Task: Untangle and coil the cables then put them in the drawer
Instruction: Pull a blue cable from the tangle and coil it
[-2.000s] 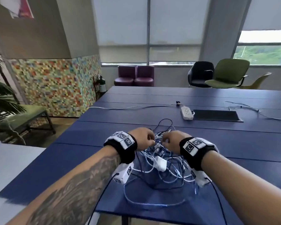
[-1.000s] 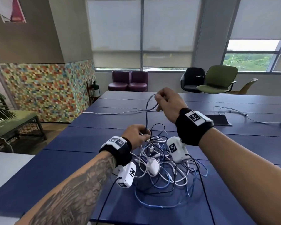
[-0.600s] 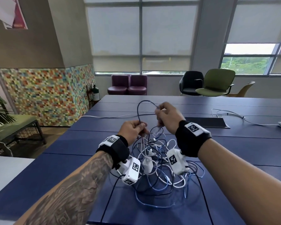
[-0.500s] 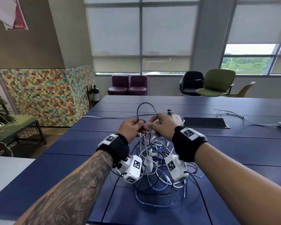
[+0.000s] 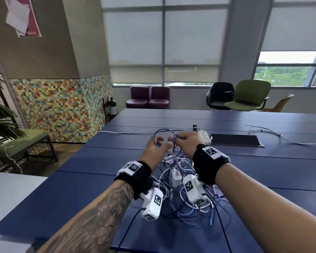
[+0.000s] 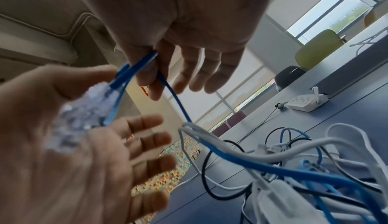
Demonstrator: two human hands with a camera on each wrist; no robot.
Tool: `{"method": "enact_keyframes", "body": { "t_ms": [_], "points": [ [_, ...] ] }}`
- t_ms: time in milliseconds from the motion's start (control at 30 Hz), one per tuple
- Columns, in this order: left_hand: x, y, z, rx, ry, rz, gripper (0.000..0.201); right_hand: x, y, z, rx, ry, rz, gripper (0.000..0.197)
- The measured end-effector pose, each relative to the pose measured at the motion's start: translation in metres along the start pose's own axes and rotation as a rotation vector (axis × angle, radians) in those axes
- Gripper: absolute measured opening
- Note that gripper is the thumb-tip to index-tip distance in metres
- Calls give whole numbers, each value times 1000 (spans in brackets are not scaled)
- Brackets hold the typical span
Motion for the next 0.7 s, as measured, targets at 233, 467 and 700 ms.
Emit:
{"method": "enact_keyframes", "body": {
  "t_ms": [233,467,700],
  "points": [
    [-8,-38,19,209,-36,-37,42,1,-1,14,342,-68,80,22],
    [-6,-29,30,-178,-96,-89,17,2,-1,1,479,-20,97,26],
    [1,-44,4,-237,-43,-109,26,-4,-3,-13,-148,-89,-5,17]
  ]
}}
Point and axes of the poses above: each hand's wrist, its own x-axis towards the middle knuckle, its own z-axis out of the palm, y = z × x, the point moved 9 cm from there along x, towards the middle knuckle, and after that the axes turned 10 degrees about -x, right-handed, at the moved point
